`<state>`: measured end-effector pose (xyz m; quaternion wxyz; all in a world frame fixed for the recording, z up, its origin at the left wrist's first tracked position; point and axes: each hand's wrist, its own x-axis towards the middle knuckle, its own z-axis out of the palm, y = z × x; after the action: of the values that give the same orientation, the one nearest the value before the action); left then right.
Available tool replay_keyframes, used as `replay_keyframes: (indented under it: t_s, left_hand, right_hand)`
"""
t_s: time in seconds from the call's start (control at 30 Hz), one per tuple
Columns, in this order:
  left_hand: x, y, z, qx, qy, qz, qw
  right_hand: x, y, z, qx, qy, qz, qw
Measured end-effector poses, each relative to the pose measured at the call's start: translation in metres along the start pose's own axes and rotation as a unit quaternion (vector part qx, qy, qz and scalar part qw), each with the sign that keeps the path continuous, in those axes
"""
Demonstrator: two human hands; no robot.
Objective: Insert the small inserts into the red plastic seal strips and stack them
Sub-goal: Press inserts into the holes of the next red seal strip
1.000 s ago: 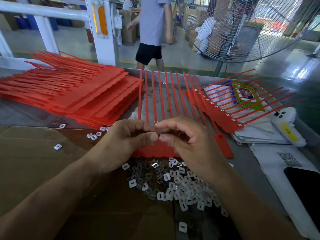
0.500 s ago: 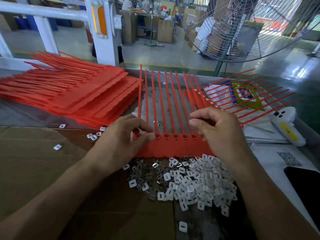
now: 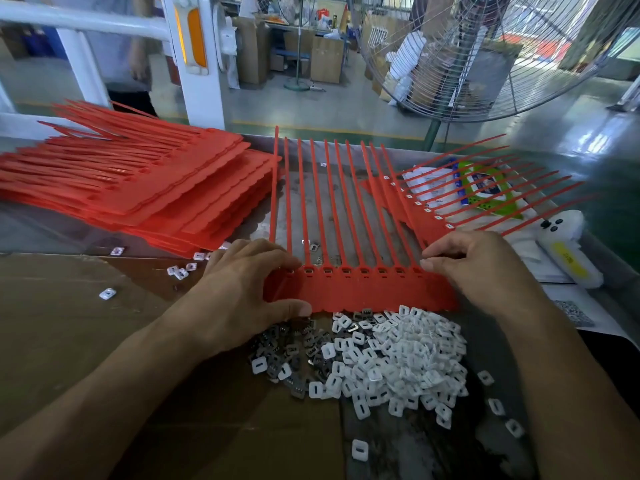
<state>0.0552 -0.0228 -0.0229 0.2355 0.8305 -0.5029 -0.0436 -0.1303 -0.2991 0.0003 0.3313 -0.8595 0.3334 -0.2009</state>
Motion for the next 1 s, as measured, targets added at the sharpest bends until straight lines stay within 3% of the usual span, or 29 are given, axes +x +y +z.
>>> replay_keyframes:
  t_s: [0.5, 1.0]
  left_hand:
    - [0.002, -0.0014, 0.0012, -0.002, -0.003, -0.009, 1.0]
    - [0.002, -0.0016, 0.0003, -0.002, -0.008, -0.012, 1.0]
  right_hand:
    - [-0.002, -0.0019, 0.0066, -0.014, -0.033, 0.008, 0.999]
    - [-0.0015, 0.0008, 0.004, -0.003, -0.013, 0.007, 1.0]
